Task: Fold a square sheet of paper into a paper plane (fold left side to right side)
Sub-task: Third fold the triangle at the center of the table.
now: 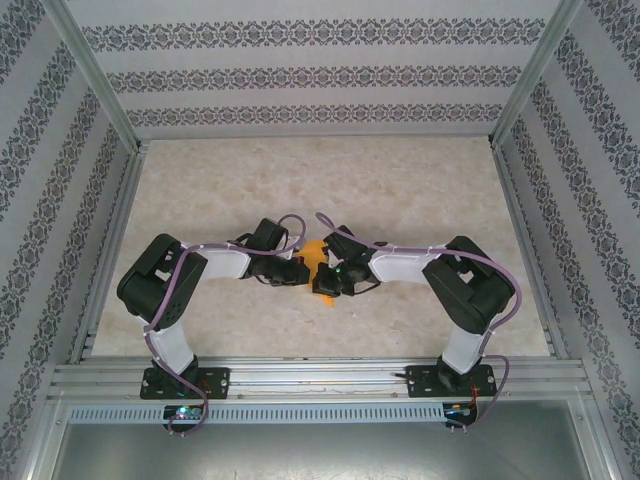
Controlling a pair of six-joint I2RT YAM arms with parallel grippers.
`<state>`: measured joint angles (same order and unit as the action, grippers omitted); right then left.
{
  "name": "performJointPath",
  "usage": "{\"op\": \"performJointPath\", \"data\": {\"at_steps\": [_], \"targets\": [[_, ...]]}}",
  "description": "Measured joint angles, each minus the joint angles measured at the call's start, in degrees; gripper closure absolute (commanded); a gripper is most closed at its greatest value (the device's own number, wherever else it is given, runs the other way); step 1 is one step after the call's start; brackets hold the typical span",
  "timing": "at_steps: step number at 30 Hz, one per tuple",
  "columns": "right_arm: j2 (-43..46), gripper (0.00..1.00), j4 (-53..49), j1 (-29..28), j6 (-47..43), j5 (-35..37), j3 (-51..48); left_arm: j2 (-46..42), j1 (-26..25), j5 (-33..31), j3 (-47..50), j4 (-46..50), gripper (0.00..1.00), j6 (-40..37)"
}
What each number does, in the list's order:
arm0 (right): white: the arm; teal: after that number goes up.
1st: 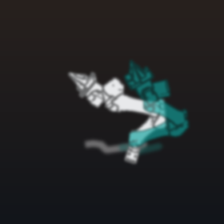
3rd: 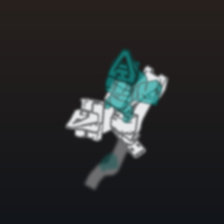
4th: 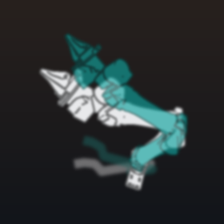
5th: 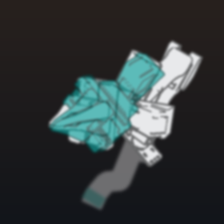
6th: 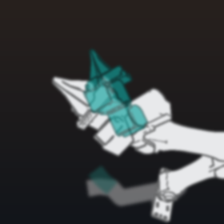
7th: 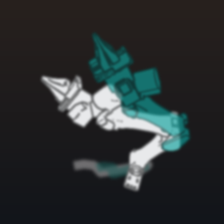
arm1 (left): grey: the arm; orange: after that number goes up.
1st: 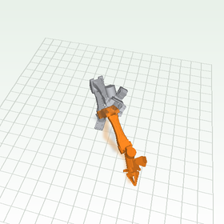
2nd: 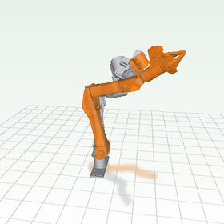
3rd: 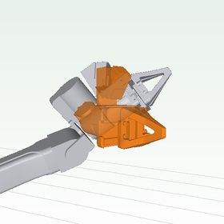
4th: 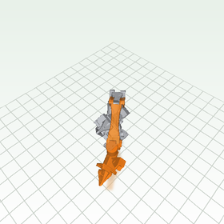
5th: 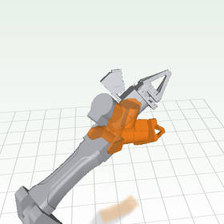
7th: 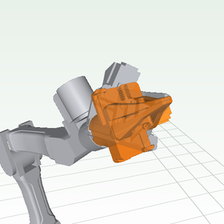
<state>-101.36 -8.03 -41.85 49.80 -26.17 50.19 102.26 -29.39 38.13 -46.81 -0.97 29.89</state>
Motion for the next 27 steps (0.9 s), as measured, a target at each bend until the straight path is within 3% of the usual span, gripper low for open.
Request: {"op": "performJointPath", "data": {"at_steps": [25, 27], "targets": [[10.88, 1.00, -7.72, 0.00, -0.50, 1.38, -9.22, 0.02, -0.28, -0.22, -0.72, 1.27, 1.00, -1.01], [12.11, 0.96, -10.43, 0.31, -0.94, 1.53, -9.49, 0.02, -0.24, -0.63, -1.14, 1.68, 0.98, -0.98]]}}
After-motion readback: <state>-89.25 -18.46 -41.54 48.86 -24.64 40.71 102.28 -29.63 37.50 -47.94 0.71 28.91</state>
